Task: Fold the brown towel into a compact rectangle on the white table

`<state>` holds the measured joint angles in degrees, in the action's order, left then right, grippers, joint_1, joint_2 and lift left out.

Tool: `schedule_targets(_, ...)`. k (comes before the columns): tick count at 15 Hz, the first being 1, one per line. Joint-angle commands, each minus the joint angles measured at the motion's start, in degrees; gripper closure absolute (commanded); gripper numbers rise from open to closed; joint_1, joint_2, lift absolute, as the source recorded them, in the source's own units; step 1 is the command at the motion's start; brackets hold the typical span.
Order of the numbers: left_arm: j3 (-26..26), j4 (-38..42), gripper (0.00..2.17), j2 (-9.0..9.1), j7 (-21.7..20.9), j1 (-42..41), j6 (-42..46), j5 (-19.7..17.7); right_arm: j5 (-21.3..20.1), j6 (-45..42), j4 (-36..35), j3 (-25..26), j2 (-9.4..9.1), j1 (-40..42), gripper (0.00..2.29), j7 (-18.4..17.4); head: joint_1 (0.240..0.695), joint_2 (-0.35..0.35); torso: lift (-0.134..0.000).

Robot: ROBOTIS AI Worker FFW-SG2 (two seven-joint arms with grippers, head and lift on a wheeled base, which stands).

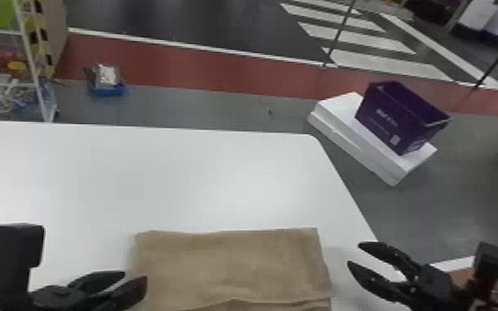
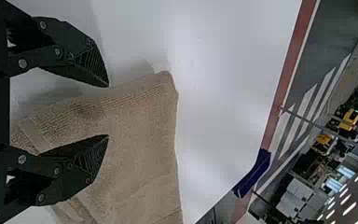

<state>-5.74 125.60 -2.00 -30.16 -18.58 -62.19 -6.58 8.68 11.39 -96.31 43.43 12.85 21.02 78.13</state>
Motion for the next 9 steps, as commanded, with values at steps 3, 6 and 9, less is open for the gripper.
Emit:
schedule_targets(3,-2.17,-0.53,0.59,0.33,0.54,0.21,0.0,2.98,0.82,-2.11,1.39,-0.01,0.42,-0.01,0.39,0.19,0.695,-0.35,-0.123)
schedule_targets(6,-3.04,-0.53,0.61,0.16,0.81,0.3,-0.35,3.59,1.17,-3.52,2.27,-0.1,0.95,-0.01,0.39,0.19,0.695,-0.35,-0.123)
schedule_targets(9,-2.96,0.0,1.79,0.24,1.07,0.3,-1.93,3.59,1.78,-4.4,2.89,-0.1,1.13,-0.1,0.39,0.19,0.695,-0.35,-0.123)
